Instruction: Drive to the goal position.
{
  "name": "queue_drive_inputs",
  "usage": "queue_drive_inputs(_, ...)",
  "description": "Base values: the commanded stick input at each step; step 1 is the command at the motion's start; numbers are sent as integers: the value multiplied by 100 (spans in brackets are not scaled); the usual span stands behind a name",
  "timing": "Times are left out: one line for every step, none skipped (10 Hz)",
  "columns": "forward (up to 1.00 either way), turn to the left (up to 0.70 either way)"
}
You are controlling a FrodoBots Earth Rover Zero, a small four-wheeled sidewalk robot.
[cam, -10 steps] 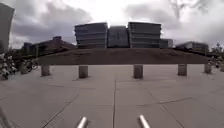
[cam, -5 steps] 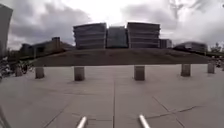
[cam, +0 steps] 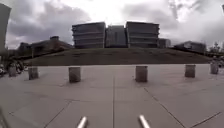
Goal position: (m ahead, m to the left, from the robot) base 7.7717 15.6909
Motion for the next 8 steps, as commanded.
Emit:
queue_drive_inputs(70, 0)
queue_drive_inputs(70, 0)
queue_drive_inputs(70, 0)
queue_drive_inputs(70, 0)
queue_drive_inputs(70, 0)
queue_drive_inputs(70, 0)
queue_drive_inputs(70, 0)
queue_drive_inputs(70, 0)
